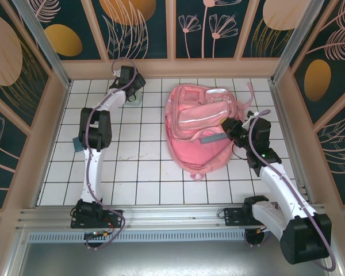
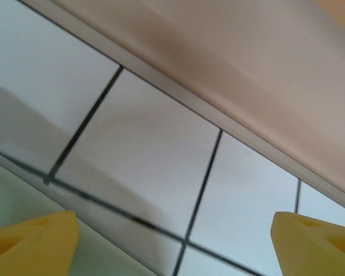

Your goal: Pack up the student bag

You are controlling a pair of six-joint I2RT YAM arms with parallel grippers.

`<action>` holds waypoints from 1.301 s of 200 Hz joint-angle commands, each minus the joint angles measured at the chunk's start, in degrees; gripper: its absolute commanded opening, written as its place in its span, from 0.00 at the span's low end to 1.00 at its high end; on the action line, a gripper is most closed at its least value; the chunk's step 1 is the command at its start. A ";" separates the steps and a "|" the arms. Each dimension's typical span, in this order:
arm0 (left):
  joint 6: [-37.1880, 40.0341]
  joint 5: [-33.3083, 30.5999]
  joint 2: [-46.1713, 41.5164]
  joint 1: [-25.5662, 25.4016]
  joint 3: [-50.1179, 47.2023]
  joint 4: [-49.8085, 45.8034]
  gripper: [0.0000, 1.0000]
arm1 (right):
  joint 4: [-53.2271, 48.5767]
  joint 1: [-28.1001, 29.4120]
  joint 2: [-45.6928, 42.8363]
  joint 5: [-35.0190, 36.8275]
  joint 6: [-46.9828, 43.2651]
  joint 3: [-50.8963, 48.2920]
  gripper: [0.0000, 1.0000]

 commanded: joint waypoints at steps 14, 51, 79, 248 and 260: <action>-5.43 10.49 -8.07 -0.69 -18.33 6.65 0.82 | 4.67 0.74 -2.47 0.39 -3.06 1.82 0.00; -2.56 10.74 -17.95 -4.40 -32.62 8.36 0.82 | 4.21 0.86 -1.82 0.31 -4.71 2.54 0.00; -0.18 8.35 -26.72 -7.93 -43.65 7.41 0.82 | 4.51 0.75 -2.00 -0.11 -5.01 2.15 0.00; -25.77 -11.74 -50.72 -13.66 -60.64 -15.37 0.99 | 7.83 0.80 -4.19 -1.66 -5.75 -1.59 0.00; -26.64 -12.45 -49.10 -13.66 -59.58 -16.85 0.98 | 7.91 0.78 -4.14 -1.76 -5.83 -1.55 0.00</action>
